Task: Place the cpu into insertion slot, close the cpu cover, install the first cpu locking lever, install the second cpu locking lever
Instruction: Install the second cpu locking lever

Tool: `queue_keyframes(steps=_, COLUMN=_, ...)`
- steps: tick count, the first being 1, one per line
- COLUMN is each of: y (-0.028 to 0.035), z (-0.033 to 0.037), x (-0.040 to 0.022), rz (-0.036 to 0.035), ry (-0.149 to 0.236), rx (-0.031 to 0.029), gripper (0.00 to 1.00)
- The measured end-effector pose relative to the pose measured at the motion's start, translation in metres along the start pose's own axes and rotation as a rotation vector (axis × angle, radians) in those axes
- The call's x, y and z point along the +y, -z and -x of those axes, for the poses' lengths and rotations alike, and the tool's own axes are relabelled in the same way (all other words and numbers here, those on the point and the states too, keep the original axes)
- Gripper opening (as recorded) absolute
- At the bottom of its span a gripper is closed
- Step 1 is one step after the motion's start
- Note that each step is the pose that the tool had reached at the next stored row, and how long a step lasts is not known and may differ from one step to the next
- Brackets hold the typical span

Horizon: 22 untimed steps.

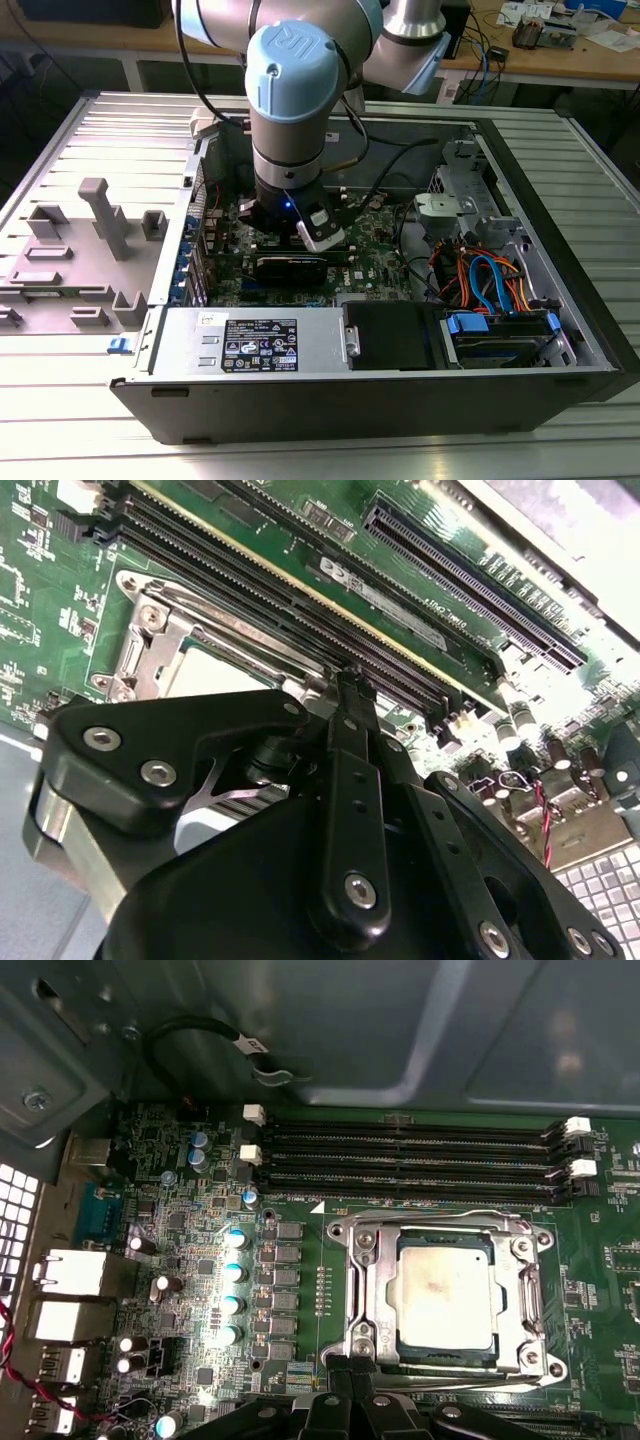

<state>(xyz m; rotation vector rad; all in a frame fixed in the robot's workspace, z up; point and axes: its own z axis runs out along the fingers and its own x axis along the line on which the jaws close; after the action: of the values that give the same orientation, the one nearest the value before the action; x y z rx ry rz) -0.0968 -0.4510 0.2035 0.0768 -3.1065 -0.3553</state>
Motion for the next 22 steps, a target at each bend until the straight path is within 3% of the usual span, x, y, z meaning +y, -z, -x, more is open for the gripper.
queue_keyframes(steps=8, y=-0.0011, z=-0.0021, x=-0.0001, rz=0.0054, ry=0.000, rx=-0.0002, gripper=0.11)
queue_keyframes(steps=12, y=-0.0029, z=-0.0022, x=-0.0001, rz=0.0149, ry=0.000, rx=-0.0008, gripper=0.11)
queue_keyframes(steps=22, y=-0.0023, z=-0.0032, x=0.0003, rz=0.0102, ry=0.000, rx=-0.0005, gripper=0.11)
